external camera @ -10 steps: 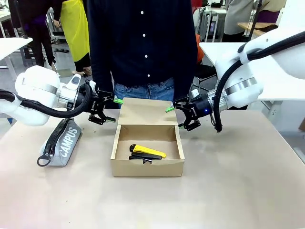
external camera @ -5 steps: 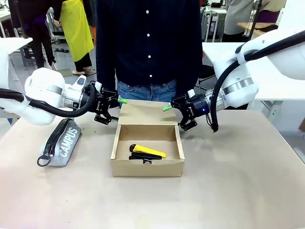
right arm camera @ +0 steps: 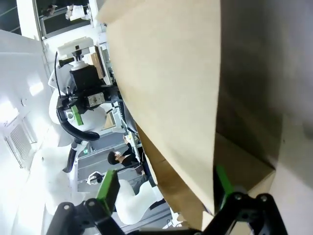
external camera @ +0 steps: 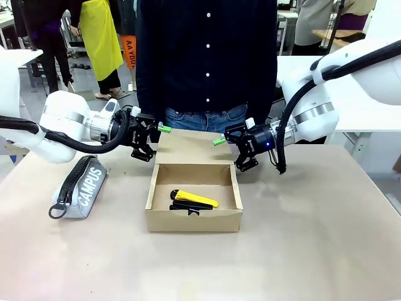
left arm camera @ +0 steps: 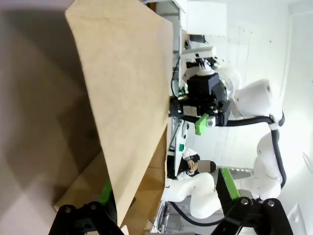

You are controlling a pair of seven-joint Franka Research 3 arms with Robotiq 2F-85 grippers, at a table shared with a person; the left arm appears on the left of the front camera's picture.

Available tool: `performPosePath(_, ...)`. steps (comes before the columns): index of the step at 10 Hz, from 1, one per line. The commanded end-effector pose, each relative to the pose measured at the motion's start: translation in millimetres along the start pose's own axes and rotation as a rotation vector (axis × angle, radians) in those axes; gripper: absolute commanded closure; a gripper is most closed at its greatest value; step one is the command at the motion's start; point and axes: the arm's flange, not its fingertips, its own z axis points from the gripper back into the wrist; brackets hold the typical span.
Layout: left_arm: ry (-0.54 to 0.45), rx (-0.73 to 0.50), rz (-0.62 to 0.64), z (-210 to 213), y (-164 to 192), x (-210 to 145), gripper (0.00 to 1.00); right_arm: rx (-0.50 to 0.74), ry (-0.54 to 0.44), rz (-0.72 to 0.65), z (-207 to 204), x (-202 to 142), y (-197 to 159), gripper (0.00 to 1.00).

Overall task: Pack the items into the box.
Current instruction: Close the Mailer Box.

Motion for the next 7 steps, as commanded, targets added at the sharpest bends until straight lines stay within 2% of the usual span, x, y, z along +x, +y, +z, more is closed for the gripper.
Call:
performPosePath(1,0.029,-0.056,-0.061,0,-3,1,0.0,0.055,-0.026,0.057,6,3,6,0.0)
performPosePath(7,0.026,-0.145,-0.23,3,-48,-46,0.0,0.147,-0.134,0.393,27,-26,30,0.0)
